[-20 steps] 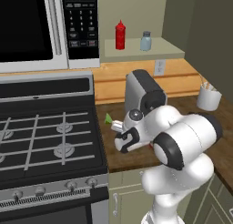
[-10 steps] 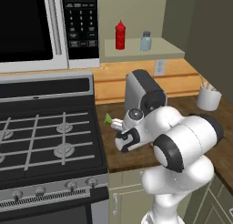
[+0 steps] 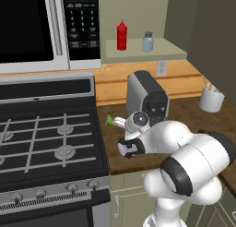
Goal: Put the shaker and condiment bottle from the counter next to their counterparts in the cabinet.
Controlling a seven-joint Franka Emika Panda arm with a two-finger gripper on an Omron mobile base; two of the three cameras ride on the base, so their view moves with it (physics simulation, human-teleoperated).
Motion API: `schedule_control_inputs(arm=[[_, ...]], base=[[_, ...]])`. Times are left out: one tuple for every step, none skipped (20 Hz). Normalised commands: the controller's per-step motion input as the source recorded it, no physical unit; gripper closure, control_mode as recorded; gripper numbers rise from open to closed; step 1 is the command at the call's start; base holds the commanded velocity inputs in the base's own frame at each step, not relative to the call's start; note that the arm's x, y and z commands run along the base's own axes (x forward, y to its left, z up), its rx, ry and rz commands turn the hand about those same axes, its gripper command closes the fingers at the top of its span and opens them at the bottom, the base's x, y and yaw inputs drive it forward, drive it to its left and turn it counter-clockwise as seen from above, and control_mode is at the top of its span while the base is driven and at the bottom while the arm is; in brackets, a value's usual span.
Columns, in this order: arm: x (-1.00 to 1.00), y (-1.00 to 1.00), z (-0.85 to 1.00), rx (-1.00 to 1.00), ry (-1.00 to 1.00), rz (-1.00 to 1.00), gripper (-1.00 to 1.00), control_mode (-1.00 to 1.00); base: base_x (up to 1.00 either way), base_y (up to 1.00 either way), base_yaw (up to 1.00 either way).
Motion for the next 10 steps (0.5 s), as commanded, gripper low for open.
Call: schedule_control_inputs(arm=[[-0.04, 0.0, 0.56, 0.0, -0.05, 0.0, 1.0, -1.0], [0.0, 0.0, 0.58, 0.0, -0.04, 0.0, 1.0, -1.0], [0.0, 0.0, 0.59, 0.0, -0.02, 0.0, 1.0, -1.0], [0.0, 0.0, 0.61, 0.0, -0.01, 0.0, 1.0, -1.0], [0.0, 0.0, 0.64, 0.0, 0.0, 0.0, 1.0, -1.0], [0.0, 0.0, 0.64, 0.0, 0.0, 0.0, 1.0, -1.0], [0.0, 0.0, 0.64, 0.0, 0.0, 0.0, 1.0, -1.0], [0.0, 0.0, 0.6, 0.0, 0.0, 0.0, 1.0, -1.0], [0.0, 0.0, 0.61, 0.0, 0.0, 0.0, 1.0, -1.0], [0.0, 0.0, 0.63, 0.0, 0.0, 0.0, 1.0, -1.0]], base=[[0.0, 0.0, 0.0], [0.0, 0.0, 0.0], [0.0, 0.0, 0.0], [0.0, 0.0, 0.0], [0.0, 0.0, 0.0], [0.0, 0.0, 0.0], [0.0, 0.0, 0.0], [0.0, 0.0, 0.0], [0.0, 0.0, 0.0], [0.0, 0.0, 0.0]])
